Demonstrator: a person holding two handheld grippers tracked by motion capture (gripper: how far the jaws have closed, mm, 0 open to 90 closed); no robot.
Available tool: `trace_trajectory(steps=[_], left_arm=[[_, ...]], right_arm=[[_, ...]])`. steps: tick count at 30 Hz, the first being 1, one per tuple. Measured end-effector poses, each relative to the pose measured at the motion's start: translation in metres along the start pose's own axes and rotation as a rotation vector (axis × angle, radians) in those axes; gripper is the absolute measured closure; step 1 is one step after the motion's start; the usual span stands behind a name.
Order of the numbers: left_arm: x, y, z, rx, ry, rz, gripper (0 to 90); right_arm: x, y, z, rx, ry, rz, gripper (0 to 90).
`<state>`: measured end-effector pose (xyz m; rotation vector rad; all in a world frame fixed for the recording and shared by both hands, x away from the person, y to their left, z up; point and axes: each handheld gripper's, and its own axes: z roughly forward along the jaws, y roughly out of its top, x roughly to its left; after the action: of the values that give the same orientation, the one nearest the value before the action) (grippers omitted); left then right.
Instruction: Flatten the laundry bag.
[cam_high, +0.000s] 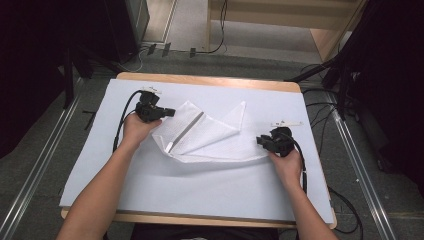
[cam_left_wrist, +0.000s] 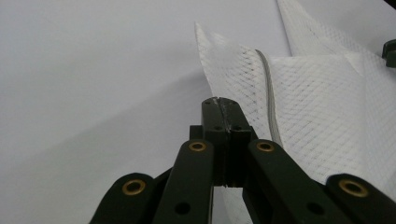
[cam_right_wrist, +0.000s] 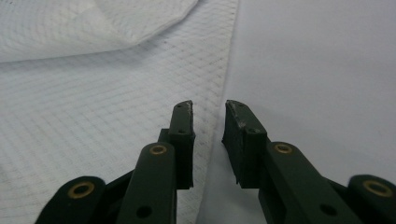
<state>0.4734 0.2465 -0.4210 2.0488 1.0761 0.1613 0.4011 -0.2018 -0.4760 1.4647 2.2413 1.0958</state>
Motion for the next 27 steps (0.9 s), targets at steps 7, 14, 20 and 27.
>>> trace_trajectory(steps=[7,14,20,27], left_arm=[[0.004,-0.005,-0.013,-0.021,0.019,-0.03,90.0],[0.013,-0.016,-0.028,-0.019,0.038,-0.07,90.0],[0.023,-0.024,-0.033,-0.03,0.044,-0.116,90.0],[0.027,-0.032,-0.04,-0.033,0.05,-0.136,90.0]], right_arm=[[0.008,0.0,0.004,0.005,-0.037,-0.051,73.6],[0.014,-0.004,0.005,-0.011,-0.068,-0.094,84.0],[0.018,-0.002,0.006,-0.001,-0.064,-0.108,90.0],[0.013,0.004,0.006,0.026,-0.046,-0.079,90.0]])
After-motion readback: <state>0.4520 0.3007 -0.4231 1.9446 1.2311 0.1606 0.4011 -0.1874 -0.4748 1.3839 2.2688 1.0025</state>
